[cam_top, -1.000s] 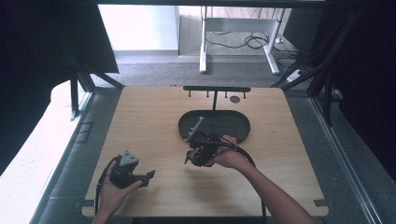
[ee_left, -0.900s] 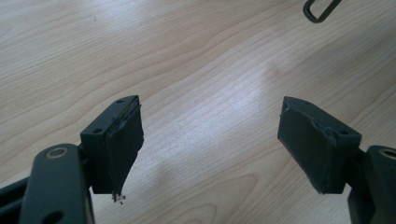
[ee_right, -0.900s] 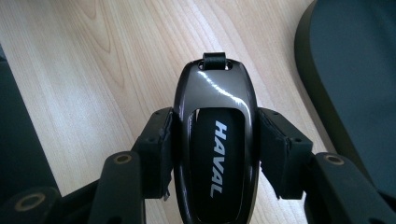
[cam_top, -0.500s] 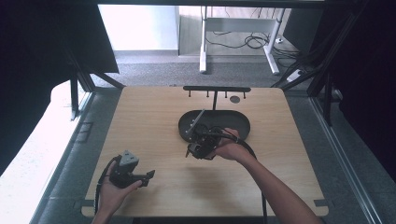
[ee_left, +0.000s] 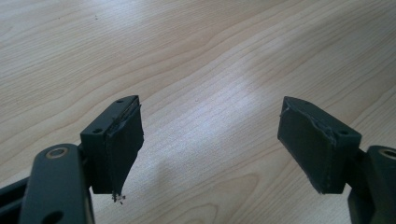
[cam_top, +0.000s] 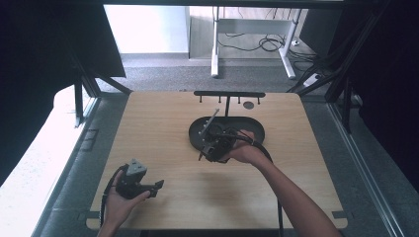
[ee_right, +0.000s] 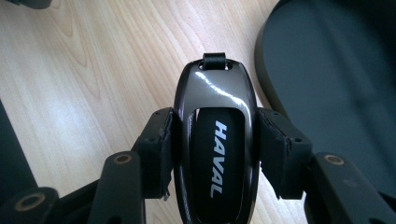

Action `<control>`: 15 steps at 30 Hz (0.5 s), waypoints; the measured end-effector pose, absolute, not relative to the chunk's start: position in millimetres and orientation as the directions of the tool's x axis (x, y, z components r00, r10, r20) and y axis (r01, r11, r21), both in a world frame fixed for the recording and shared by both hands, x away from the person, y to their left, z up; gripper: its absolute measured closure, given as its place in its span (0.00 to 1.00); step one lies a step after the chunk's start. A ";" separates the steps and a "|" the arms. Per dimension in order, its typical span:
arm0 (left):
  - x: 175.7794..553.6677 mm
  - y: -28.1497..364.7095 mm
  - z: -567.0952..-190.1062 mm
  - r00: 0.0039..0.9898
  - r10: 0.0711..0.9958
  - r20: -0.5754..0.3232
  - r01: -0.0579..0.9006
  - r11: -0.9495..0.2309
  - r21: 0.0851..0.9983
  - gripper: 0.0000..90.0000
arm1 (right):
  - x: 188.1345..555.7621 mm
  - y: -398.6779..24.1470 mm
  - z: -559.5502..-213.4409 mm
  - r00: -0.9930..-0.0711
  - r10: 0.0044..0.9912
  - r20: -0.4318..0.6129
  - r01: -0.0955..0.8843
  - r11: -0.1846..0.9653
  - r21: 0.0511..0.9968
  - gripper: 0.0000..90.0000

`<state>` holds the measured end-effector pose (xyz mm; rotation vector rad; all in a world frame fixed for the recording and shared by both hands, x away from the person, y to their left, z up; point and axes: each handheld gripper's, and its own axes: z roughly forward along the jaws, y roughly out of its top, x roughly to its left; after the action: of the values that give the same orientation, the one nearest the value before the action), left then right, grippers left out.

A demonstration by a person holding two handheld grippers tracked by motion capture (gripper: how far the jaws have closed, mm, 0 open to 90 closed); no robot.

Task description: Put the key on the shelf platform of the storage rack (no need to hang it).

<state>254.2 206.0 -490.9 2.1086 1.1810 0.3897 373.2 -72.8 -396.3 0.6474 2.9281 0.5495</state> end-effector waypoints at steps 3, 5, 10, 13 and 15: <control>254.1 205.8 -490.9 0.542 0.838 -0.067 0.635 -0.355 0.686 0.25 | 376.9 -74.3 -394.9 -0.902 0.431 -0.010 0.398 0.841 0.367 0.55; 254.3 206.1 -490.9 0.544 0.837 -0.065 0.634 -0.358 0.686 0.25 | 379.5 -75.2 -393.8 -0.902 0.432 -0.014 0.397 0.841 0.367 0.55; 254.4 206.1 -491.2 0.542 0.838 -0.069 0.633 -0.352 0.689 0.25 | 384.9 -76.9 -391.0 -0.897 0.443 -0.013 0.407 0.836 0.367 0.55; 254.5 206.0 -491.5 0.542 0.837 -0.070 0.635 -0.354 0.687 0.25 | 390.7 -78.9 -390.8 -0.895 0.446 -0.012 0.410 0.834 0.368 0.55; 254.6 205.9 -491.7 0.543 0.837 -0.070 0.634 -0.354 0.688 0.25 | 391.6 -79.2 -390.7 -0.895 0.446 -0.009 0.412 0.835 0.366 0.55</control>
<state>254.6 205.9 -491.7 2.1045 1.1817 0.3861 391.6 -79.2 -390.7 0.6837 2.9188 0.5497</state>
